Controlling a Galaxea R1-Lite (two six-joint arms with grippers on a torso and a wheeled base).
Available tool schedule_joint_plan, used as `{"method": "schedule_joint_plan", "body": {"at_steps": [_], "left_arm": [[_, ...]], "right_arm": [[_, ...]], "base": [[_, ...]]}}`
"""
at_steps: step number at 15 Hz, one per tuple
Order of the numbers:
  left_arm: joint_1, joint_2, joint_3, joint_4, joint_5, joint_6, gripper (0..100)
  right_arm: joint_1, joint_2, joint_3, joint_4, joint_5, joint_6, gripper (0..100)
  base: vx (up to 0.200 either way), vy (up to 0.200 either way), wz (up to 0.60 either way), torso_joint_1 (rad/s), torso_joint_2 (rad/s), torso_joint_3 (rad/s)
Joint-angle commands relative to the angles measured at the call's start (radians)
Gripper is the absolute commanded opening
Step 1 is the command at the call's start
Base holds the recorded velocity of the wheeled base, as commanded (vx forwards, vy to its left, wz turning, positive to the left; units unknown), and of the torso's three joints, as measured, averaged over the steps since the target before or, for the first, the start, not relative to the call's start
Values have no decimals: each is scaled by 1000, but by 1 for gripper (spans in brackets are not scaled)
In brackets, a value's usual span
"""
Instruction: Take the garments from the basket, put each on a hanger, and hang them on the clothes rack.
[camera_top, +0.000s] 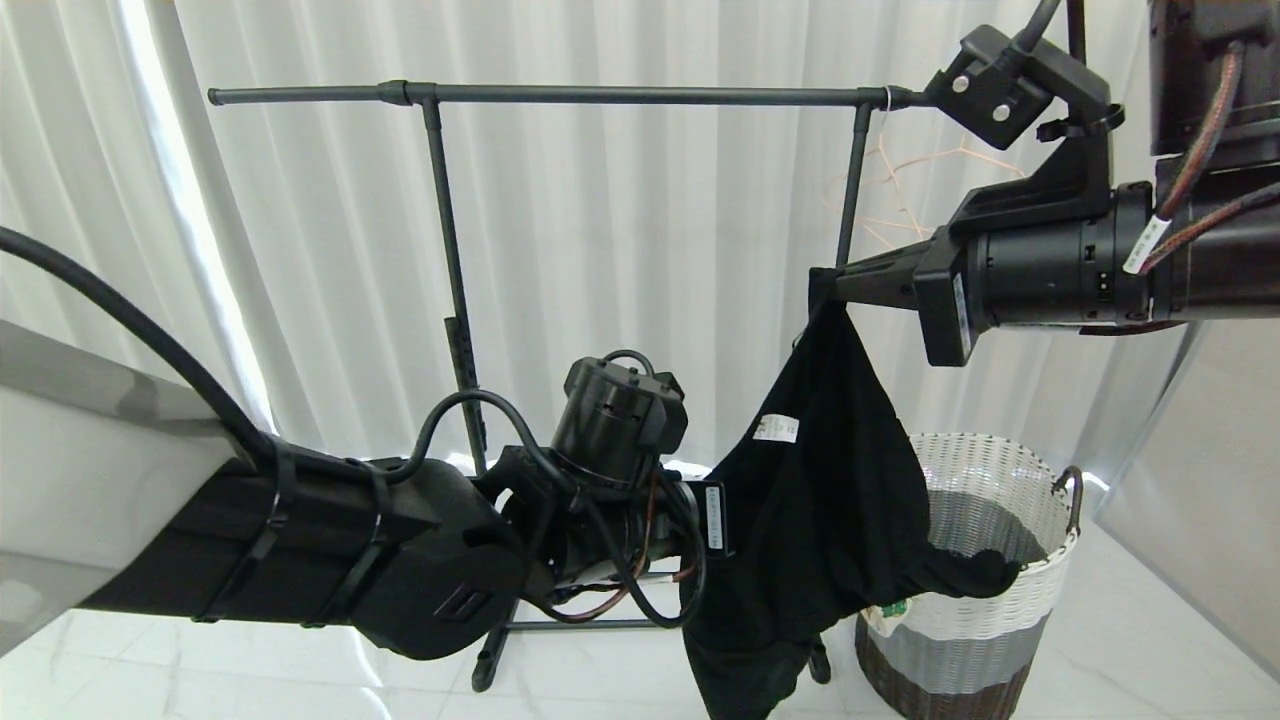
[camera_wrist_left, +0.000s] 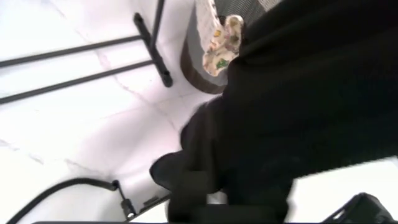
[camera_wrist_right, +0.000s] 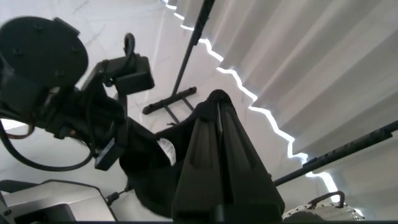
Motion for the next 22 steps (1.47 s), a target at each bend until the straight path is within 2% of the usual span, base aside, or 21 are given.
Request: {"method": "schedule_joint_plan", "body": {"at_steps": [1,3,5,6,8,10,11,13,16,17,19,22], "left_arm": [[2,-36,13,0,9,0,0],[-3,-98,47,0,51,1,0],[14,-265,78,10,56,4,0],[40,-348,78,47,56,4,0],[64,-555,47,253,58,6,0],[66,-665,-27,437,65,18,0],[74,-667,-66,474,85,73,0],[78,-622,-126,503,120,274,0],[77,-552,-235,538,117,498,0],[75,-524,-292,564,116,544,0],[41,-474,-370,616,116,572,0],[-63,-451,-372,613,114,572,0]], "right_arm": [[-1,6,0,1,-1,-1,0],[-3,19,6,1,-1,1,0],[3,55,-6,-7,-1,1,0],[23,69,-26,-8,-1,3,0],[72,102,-89,-10,-2,18,0],[88,128,-138,-10,-13,36,0],[88,126,-137,-10,-38,38,0],[83,82,-95,-10,-131,61,0],[65,-67,41,7,-219,101,0],[54,-122,77,30,-228,101,0],[25,-221,81,145,-239,99,0],[-18,-279,35,199,-246,96,0]], "base": [[0,0,0,0,0,0],[0,0,0,0,0,0],[0,0,0,0,0,0],[0,0,0,0,0,0],[0,0,0,0,0,0],[0,0,0,0,0,0],[0,0,0,0,0,0],[0,0,0,0,0,0],[0,0,0,0,0,0],[0,0,0,0,0,0],[0,0,0,0,0,0],[0,0,0,0,0,0]]}}
